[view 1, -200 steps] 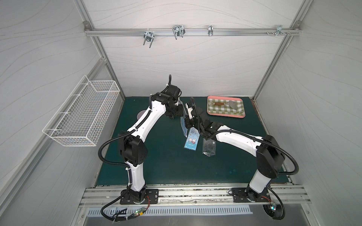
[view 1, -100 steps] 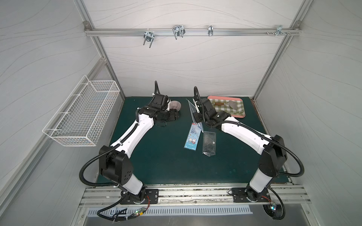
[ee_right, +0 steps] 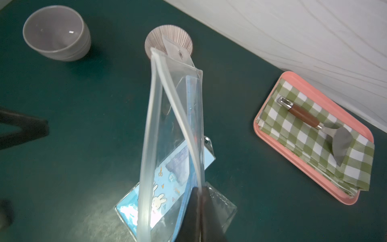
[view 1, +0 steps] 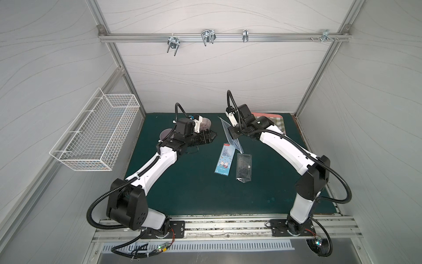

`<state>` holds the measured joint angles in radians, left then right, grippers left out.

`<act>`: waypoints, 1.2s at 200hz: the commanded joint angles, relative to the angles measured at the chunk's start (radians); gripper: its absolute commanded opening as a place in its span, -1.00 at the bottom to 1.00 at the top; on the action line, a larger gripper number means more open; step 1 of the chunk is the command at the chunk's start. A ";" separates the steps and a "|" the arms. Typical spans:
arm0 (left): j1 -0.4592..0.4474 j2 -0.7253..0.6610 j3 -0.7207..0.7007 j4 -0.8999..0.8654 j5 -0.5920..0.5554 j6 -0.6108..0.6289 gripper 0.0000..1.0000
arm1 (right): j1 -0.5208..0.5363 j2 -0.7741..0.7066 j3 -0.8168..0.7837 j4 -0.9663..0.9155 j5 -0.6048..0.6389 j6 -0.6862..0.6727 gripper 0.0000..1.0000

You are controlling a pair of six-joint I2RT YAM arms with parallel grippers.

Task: Open the ruler set and take out the ruler
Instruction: Adjust the ruler set bag, then take out the ruler from the ruler set bag.

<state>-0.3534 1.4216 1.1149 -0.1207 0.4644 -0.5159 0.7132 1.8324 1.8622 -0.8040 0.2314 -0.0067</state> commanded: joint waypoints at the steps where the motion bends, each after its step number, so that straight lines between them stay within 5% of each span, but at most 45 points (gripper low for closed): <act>1: -0.002 -0.031 -0.011 0.176 0.075 -0.050 0.59 | 0.004 0.040 0.061 -0.134 -0.057 -0.035 -1.00; 44: -0.016 -0.050 -0.092 0.293 0.102 -0.105 0.59 | 0.015 0.075 0.105 -0.181 0.000 -0.033 -1.00; 91: -0.066 -0.025 -0.101 0.232 0.076 -0.071 0.51 | 0.026 0.113 0.182 -0.247 0.093 -0.037 -1.00; 151: -0.108 -0.013 -0.100 0.205 0.031 -0.126 -0.13 | 0.049 0.157 0.241 -0.287 0.193 -0.028 -1.00; 240: -0.135 0.078 -0.082 0.268 0.029 -0.339 -0.56 | 0.069 0.178 0.241 -0.232 0.208 -0.002 -1.00</act>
<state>-0.4759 1.4677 0.9840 0.1097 0.5030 -0.7872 0.7712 1.9991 2.0861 -1.0462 0.4107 -0.0219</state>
